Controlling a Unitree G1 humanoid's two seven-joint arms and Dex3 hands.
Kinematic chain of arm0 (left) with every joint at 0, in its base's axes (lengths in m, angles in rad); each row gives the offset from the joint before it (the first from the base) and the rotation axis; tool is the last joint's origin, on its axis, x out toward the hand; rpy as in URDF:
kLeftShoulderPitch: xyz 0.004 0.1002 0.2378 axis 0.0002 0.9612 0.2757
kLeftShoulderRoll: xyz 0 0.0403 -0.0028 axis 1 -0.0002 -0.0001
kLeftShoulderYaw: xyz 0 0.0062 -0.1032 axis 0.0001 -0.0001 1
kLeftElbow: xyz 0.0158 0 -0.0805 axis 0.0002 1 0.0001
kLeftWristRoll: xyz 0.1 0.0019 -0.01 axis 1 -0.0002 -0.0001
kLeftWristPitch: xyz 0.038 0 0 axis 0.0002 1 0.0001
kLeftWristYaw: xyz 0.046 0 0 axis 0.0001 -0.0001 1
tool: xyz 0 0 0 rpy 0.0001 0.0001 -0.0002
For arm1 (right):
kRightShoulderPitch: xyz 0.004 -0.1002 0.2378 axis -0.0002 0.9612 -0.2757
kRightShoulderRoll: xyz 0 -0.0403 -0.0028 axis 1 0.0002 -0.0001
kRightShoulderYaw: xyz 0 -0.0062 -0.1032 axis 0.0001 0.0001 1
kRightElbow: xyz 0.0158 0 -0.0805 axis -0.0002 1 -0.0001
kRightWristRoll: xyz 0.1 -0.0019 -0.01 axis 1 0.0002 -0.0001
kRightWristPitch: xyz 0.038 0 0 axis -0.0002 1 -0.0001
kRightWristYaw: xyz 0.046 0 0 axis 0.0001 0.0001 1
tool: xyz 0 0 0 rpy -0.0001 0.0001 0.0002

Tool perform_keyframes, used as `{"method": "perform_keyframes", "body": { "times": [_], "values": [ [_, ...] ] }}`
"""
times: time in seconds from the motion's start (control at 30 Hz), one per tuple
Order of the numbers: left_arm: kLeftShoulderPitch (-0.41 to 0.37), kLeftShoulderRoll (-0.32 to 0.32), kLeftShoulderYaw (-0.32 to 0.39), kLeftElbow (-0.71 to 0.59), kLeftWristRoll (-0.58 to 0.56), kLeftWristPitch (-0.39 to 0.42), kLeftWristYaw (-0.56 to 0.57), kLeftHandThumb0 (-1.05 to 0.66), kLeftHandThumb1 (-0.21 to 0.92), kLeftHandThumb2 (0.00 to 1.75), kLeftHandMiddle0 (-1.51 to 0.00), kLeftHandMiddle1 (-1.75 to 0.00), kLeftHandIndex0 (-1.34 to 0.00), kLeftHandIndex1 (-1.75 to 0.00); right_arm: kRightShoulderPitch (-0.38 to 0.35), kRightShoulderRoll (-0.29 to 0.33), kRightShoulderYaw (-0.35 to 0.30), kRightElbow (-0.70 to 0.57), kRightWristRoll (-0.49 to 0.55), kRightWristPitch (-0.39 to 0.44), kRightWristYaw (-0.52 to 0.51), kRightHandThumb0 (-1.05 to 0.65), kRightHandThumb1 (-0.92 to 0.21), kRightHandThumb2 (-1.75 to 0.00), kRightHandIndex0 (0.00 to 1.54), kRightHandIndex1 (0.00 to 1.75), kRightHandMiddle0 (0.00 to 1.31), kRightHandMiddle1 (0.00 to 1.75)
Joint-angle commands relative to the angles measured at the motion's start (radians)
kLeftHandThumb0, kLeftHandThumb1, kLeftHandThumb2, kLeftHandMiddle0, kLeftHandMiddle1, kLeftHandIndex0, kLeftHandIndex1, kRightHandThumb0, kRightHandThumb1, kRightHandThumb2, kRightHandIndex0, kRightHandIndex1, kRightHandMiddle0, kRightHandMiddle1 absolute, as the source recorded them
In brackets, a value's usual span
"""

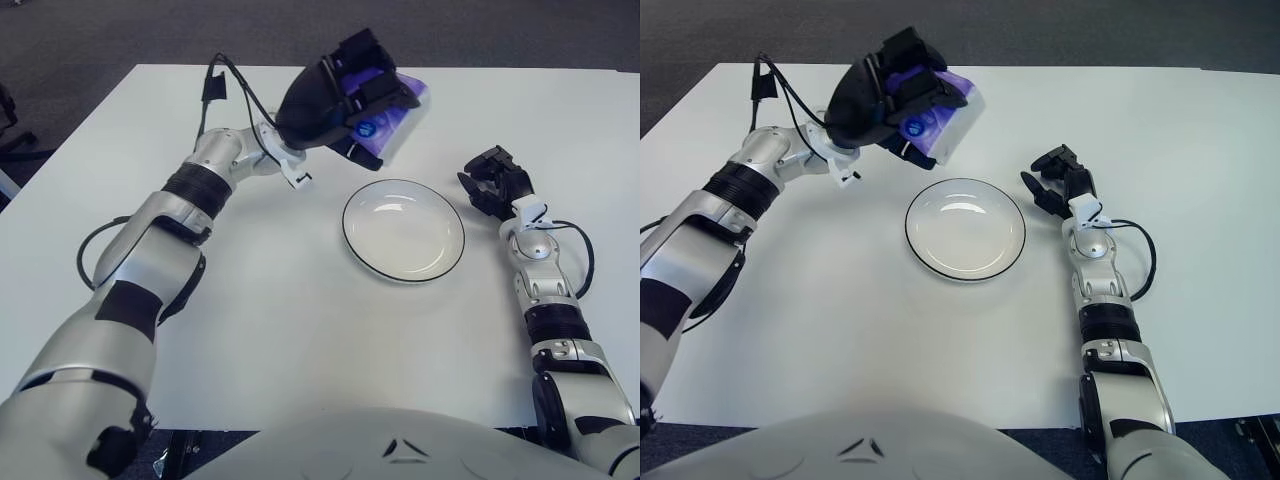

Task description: Put the tissue paper into the plate.

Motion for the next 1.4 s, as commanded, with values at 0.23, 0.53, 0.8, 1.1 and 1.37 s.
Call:
{"method": "perform_keyframes", "body": {
  "times": [0.23, 0.53, 0.8, 1.1, 1.37],
  "values": [
    [0.03, -0.111, -0.053, 0.006, 0.045, 0.007, 0.059, -0.01, 0.78, 0.37, -0.63, -1.44, -0.61, -1.07, 0.111, 0.036, 0.029, 0.097, -0.011, 0.026, 0.029, -0.36, -0.92, -0.35, 0.69, 1.52, 0.38, 1.57],
    [0.048, -0.194, -0.092, 0.051, 0.0, -0.049, -0.014, -0.01, 0.56, 0.81, -0.56, -1.64, -0.57, -1.22, 0.117, 0.031, 0.029, 0.082, -0.006, 0.036, 0.042, -0.36, -0.92, -0.36, 0.7, 1.46, 0.37, 1.58],
    [0.051, -0.214, -0.102, 0.111, -0.067, -0.127, -0.156, -0.01, 0.5, 0.95, -0.52, -1.74, -0.58, -1.28, 0.113, 0.036, 0.03, 0.078, -0.005, 0.049, 0.045, -0.36, -0.92, -0.36, 0.71, 1.44, 0.37, 1.58],
    [0.069, -0.23, -0.083, 0.152, -0.133, -0.169, -0.252, -0.01, 0.51, 0.96, -0.51, -1.74, -0.52, -1.35, 0.11, 0.041, 0.032, 0.08, -0.008, 0.05, 0.042, -0.36, -0.92, -0.36, 0.71, 1.43, 0.37, 1.57],
    [0.059, -0.219, -0.092, 0.187, -0.204, -0.192, -0.44, -0.01, 0.78, 0.46, -0.57, -1.48, -0.45, -1.29, 0.111, 0.043, 0.034, 0.074, -0.009, 0.053, 0.04, -0.36, -0.92, -0.36, 0.71, 1.43, 0.37, 1.57]
  ]
}}
